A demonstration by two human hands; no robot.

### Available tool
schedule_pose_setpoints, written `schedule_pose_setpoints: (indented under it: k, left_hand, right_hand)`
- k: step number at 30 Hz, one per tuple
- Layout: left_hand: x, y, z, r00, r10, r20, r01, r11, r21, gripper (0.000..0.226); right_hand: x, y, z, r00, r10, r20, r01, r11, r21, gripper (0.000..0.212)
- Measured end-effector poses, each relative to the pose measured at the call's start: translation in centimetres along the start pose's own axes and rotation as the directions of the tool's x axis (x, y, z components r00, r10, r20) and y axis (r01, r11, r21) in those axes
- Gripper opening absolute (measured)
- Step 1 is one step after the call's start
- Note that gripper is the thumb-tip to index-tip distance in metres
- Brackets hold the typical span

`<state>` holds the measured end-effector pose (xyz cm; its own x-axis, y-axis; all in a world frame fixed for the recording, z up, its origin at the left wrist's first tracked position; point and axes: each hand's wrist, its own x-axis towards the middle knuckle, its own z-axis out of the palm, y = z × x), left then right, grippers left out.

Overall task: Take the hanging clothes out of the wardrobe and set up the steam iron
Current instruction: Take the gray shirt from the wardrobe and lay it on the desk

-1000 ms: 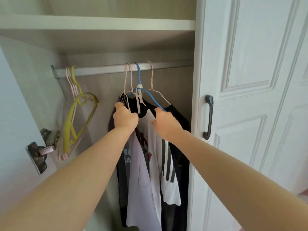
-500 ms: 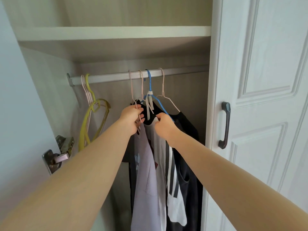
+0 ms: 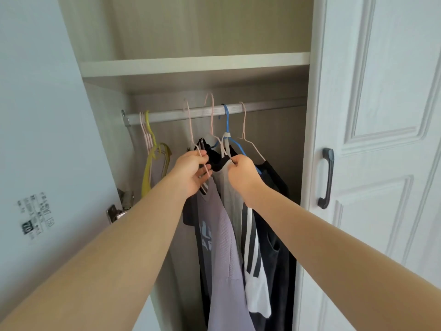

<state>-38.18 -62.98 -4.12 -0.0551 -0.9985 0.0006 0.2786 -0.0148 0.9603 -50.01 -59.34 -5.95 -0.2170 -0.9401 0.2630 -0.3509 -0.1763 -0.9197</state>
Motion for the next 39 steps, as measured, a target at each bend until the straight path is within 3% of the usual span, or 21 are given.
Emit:
schedule_pose_setpoints:
  k: [6, 10, 15, 21, 25, 34, 39]
  left_hand:
    - [-3.9, -3.3, -0.5, 0.999, -0.033, 0.015, 0.034, 0.997, -0.075, 0.028]
    - [-7.4, -5.3, 0.2, 0.998, -0.057, 0.041, 0.055, 0.997, 0.048, 0.017]
    - [-10.2, -7.4, 0.0, 0.998, -0.037, -0.044, 0.04, 0.997, 0.061, 0.018]
    - [-15.8, -9.4, -1.0, 0.988, -0.122, -0.099, 0.123, 0.992, 0.009, 0.017]
    - [-19.6, -8.9, -1.1, 0.985, -0.169, -0.032, 0.169, 0.986, -0.006, 0.01]
    - [-29.3, -6.2, -2.4, 0.972, -0.015, 0.233, 0.02, 1.0, -0.02, 0.031]
    - [-34.9, -4.3, -4.3, 0.928, -0.005, 0.371, 0.028, 0.998, -0.057, 0.021]
  right_hand:
    - [-5.1, 1.2, -0.6, 1.0, 0.017, -0.014, -0.017, 0.998, -0.061, 0.03]
    - [-8.9, 2.2, -1.2, 0.999, 0.03, -0.023, -0.032, 0.994, -0.106, 0.033]
    - [-12.4, 3.7, -1.7, 0.995, 0.076, -0.069, -0.086, 0.986, -0.145, 0.032]
    - [-19.5, 4.1, -3.1, 0.99, 0.099, -0.097, -0.114, 0.979, -0.171, 0.027]
    - [-23.7, 2.8, -3.8, 0.987, 0.089, -0.134, -0.112, 0.978, -0.177, 0.026]
    - [-32.3, -2.5, -5.6, 0.973, 0.032, -0.227, -0.07, 0.985, -0.16, 0.025]
    - [-38.4, -5.6, -5.7, 0.956, 0.015, -0.293, -0.061, 0.987, -0.147, 0.024]
